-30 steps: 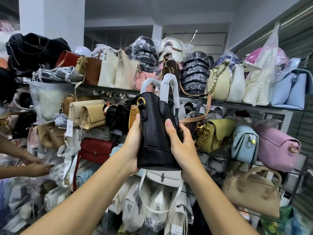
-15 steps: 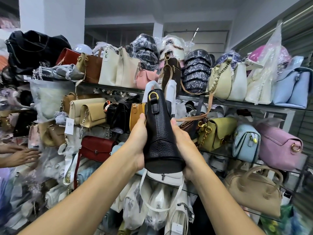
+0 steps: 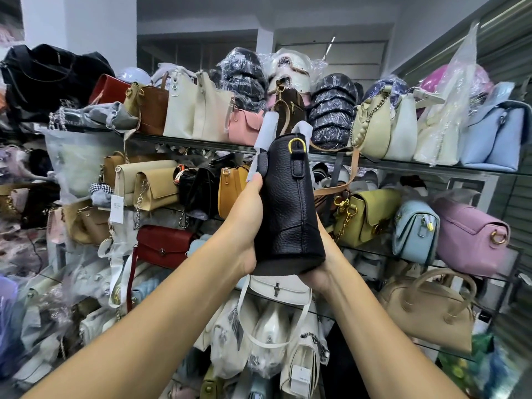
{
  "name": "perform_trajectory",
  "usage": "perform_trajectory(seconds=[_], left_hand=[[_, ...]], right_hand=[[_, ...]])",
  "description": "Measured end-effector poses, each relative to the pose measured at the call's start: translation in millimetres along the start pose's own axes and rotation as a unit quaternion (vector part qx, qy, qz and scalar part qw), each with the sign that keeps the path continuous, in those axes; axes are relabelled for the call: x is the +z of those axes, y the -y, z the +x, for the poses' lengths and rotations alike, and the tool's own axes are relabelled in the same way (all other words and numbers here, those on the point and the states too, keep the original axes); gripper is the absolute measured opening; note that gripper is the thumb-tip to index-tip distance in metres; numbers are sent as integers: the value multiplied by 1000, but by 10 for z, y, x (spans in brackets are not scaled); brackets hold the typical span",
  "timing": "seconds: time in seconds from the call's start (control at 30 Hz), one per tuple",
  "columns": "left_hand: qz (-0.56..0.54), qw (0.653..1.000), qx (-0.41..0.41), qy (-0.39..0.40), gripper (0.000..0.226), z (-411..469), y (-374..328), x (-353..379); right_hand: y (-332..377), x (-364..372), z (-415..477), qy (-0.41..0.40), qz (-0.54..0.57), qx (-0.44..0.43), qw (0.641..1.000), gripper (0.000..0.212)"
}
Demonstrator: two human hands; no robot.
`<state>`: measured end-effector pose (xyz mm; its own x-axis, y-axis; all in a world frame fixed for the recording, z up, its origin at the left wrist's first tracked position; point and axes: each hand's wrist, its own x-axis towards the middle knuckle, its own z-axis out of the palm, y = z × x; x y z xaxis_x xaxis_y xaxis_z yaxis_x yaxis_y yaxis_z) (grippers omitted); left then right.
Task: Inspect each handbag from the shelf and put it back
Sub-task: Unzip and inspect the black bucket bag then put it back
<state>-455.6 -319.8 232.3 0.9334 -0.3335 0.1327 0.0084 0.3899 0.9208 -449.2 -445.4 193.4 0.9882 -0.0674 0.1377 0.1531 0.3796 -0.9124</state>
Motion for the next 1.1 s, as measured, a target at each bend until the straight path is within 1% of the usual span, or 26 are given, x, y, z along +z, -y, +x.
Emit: perform_trajectory(seconds=[0.03, 0.07, 0.13, 0.17, 0.2, 0.23, 0.3, 0.37, 0.4, 0.43, 0.5, 0.53, 0.57, 0.67, 0.73, 0.8, 0.87, 0.93, 1.0, 1.1], left_hand=[[6, 1000, 16, -9, 57, 0, 1, 11], [12, 999, 38, -21, 58, -35, -1, 40], [44, 996, 55, -51, 73, 32, 45, 36], [72, 991, 72, -91, 78, 69, 65, 21], [104, 981, 94, -131, 73, 49, 63, 28], [131, 971, 114, -165, 63, 39, 64, 28], [168, 953, 162, -193, 35, 33, 81, 29], [189, 929, 246, -200, 20, 32, 118, 25], [187, 917, 289, -203, 17, 12, 132, 20], [188, 904, 323, -208, 19, 15, 151, -1], [202, 888, 351, -219, 35, -28, 151, -17], [205, 887, 354, -214, 44, -67, 128, -9], [204, 895, 342, -200, 52, -105, 106, 4], [209, 935, 252, -139, 82, -59, 104, -44], [172, 954, 224, -101, 91, -19, 105, -89], [120, 963, 220, -99, 86, 47, 104, -128], [58, 968, 224, -94, 64, 87, 53, -159], [-9, 975, 207, -75, 46, 124, -22, -212], [-39, 983, 173, -54, 43, 141, -85, -281], [-43, 991, 123, -25, 49, 168, -87, -369]], right_hand=[[-8, -5, -1, 2, 11, -3, 1000, 60], [-5, -15, -5, -1, 13, -11, 1000, 57], [16, -29, -21, 8, 11, -32, 999, 45], [26, -21, -23, 10, 12, -48, 999, 42], [31, -14, -25, 5, 9, -61, 998, 41], [32, -19, -21, -1, -1, -77, 997, 43], [47, 38, -52, -11, -27, -94, 995, 62], [18, 44, -3, -24, -34, -109, 993, 80], [8, 44, 9, -42, -43, -125, 990, 88], [14, 52, 4, -64, -47, -139, 987, 96], [23, 50, 13, -107, -54, -164, 979, 114], [32, 49, 20, -123, -62, -178, 974, 117], [37, 47, 17, -142, -69, -193, 968, 117], [34, 28, 41, -192, -118, -243, 943, 121], [25, 2, 70, -215, -146, -262, 929, 117], [45, -16, 84, -216, -157, -267, 926, 108], [82, -24, 65, -208, -161, -278, 924, 101], [133, -54, 31, -203, -147, -286, 925, 100], [226, -99, -12, -194, -118, -280, 933, 92], [347, -141, -12, -130, -90, -254, 954, 63]])
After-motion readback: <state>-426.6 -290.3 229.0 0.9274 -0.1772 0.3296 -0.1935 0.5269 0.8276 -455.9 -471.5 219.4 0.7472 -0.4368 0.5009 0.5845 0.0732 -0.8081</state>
